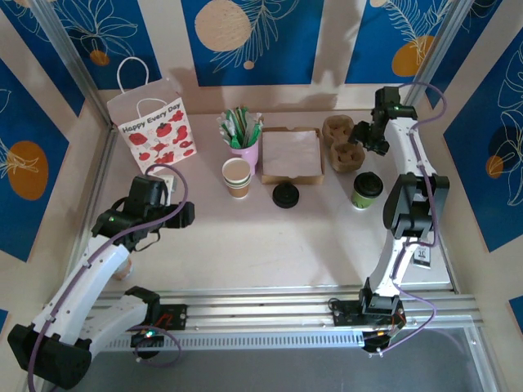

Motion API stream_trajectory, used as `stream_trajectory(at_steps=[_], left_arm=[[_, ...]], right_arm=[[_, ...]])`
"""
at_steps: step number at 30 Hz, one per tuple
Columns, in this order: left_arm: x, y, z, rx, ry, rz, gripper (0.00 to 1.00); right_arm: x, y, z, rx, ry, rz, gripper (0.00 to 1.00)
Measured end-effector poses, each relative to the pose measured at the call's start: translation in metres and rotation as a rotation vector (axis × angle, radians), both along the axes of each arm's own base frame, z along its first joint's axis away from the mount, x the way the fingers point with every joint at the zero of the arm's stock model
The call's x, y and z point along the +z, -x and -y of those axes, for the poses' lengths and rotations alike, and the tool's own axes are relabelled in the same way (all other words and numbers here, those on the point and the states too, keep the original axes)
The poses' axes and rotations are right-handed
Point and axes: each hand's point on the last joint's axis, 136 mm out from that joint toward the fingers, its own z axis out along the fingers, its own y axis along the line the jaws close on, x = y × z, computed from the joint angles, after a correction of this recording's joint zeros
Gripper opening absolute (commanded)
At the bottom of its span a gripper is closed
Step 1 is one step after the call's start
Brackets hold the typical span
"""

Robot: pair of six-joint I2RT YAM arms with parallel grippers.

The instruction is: Pack the takeout coffee

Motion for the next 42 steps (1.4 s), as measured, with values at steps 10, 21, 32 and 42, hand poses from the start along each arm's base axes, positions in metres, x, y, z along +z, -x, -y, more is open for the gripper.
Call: stream_trajectory(at_steps=[10, 21, 32, 42], left_arm=[[-0.003, -0.002, 0.001, 0.000, -0.004, -0.010, 0.76], [-0.002, -0.002, 0.001, 0.000, -0.003, -0.006, 0.78], [-0.002, -0.002, 0.001, -0.011, -0.012, -0.003, 0.88], [-0.003, -0.003, 0.001, -0.014, -0.014, -0.001, 0.95]], right_arm=[[-0.046, -0.012, 0.002, 0.022, -0.014, -0.054, 0.66], [-0.046, -0.020, 0.007, 0.029, -0.030, -0.022, 0.55], [-0.049, -0.021, 0.004, 0.045, -0.048, -0.024, 0.42], [-0.047, -0.025, 0.001, 0.054, -0.081, -0.006, 0.33]])
